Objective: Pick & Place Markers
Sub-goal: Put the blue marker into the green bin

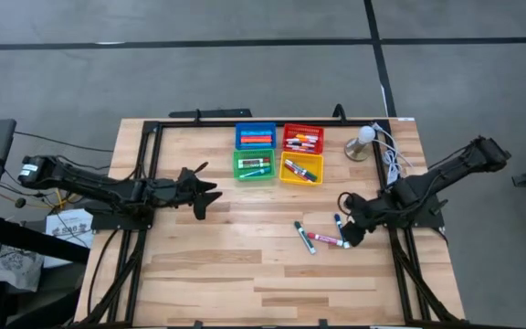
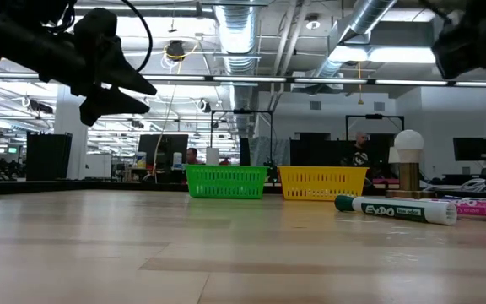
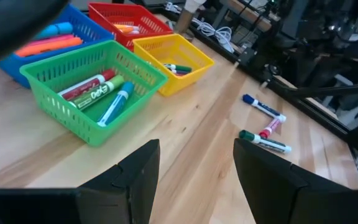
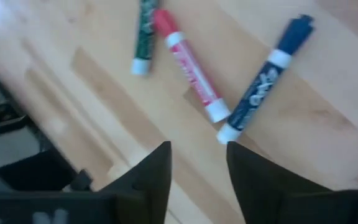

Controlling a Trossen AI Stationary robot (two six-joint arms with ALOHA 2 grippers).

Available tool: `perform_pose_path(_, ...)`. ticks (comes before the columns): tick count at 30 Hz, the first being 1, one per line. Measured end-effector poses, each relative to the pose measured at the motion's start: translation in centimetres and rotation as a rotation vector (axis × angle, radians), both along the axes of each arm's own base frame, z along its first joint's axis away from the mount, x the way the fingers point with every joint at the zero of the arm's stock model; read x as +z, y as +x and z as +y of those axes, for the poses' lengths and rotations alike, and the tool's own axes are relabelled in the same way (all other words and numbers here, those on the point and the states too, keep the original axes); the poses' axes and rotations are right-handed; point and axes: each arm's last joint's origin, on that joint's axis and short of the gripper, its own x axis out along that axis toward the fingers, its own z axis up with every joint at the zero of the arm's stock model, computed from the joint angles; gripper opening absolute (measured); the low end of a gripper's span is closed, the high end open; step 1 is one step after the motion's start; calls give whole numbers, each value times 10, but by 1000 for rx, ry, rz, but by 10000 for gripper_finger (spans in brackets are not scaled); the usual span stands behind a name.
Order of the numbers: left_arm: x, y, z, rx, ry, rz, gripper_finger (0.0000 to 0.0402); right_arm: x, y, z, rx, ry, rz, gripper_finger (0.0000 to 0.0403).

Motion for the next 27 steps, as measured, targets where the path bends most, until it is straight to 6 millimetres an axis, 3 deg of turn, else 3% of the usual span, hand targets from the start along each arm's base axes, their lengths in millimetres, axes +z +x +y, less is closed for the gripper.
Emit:
perform_pose_path(10, 0, 0, 1, 0, 4, -2, 204, -23, 15, -11, -117, -124, 169, 223)
perform_pose_path(27, 2, 1, 1, -5, 11, -18, 204, -58, 40, -14, -139, -178, 312, 221)
